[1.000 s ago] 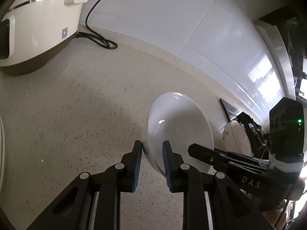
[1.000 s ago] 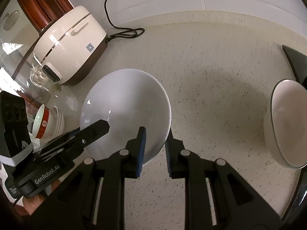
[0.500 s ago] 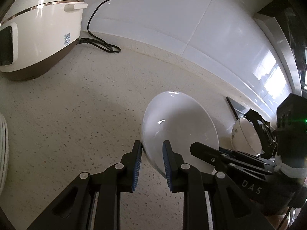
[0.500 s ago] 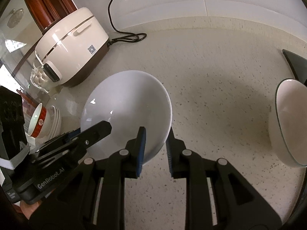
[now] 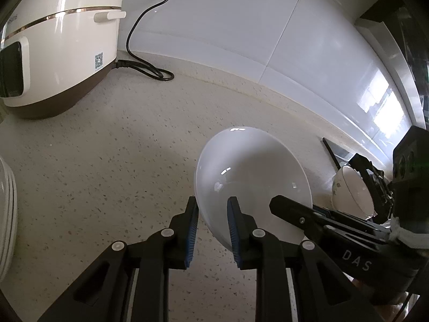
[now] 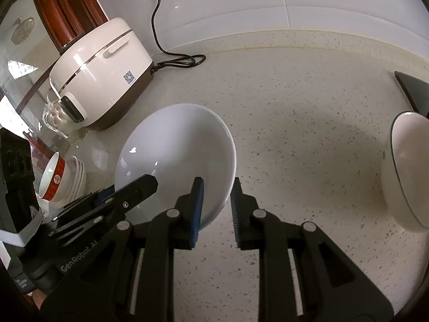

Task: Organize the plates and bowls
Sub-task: 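Lift the white bowl with both grippers and carry it toward the plate stack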

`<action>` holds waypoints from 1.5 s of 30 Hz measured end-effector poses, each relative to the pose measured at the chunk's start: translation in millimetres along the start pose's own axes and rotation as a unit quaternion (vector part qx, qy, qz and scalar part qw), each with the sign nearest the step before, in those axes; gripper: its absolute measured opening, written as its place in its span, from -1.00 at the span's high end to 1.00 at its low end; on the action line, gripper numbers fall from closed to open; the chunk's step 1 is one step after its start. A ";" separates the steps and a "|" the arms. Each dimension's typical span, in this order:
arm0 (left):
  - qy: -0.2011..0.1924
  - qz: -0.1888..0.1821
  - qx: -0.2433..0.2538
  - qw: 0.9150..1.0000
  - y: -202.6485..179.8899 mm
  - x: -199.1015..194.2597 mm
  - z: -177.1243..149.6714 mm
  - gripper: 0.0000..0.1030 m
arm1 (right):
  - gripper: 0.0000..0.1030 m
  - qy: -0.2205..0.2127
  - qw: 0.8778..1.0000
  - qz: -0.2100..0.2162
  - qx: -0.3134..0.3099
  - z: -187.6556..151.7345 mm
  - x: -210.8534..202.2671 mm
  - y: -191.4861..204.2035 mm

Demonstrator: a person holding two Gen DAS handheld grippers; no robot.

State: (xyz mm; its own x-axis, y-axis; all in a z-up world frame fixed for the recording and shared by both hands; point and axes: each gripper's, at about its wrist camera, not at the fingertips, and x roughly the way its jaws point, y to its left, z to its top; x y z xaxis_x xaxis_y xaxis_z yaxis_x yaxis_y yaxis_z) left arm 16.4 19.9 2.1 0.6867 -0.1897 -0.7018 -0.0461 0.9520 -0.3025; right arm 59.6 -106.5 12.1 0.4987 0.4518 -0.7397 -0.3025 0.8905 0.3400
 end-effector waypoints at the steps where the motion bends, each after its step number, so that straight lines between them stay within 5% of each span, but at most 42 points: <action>1: -0.002 0.003 0.001 1.000 -1.2 0.3 -0.5 0.55 | 0.55 -0.002 1.000 0.000 -0.001 -0.3 0.3 0.6; 22: -0.032 0.027 -0.001 0.999 2.6 15.2 14.9 0.49 | 0.48 -0.025 1.000 0.012 0.006 17.7 13.4 -6.7; 26: -0.030 0.026 -0.009 0.999 7.5 22.3 14.4 0.01 | 0.27 -0.032 0.999 0.018 0.024 20.0 20.0 -16.7; 28: -0.039 0.032 -0.010 0.999 8.7 23.3 13.1 -0.07 | 0.10 -0.028 0.999 0.022 0.038 19.9 22.9 -22.5; 40: -0.039 0.037 -0.033 0.998 16.7 23.9 12.9 -0.06 | 0.04 -0.036 0.999 -0.028 0.009 21.6 28.6 -14.7; 45: -0.037 0.036 -0.025 0.998 14.5 23.9 13.0 0.16 | 0.11 -0.036 0.999 -0.029 0.000 19.9 30.9 -12.3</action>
State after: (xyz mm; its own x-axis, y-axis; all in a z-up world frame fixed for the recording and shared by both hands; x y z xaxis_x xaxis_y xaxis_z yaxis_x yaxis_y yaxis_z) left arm 41.6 32.3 -10.7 0.7319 -0.1002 -0.6740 -0.1333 0.9490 -0.2858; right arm 94.9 -102.4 -3.3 0.5729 0.4018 -0.7144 -0.2718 0.9154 0.2969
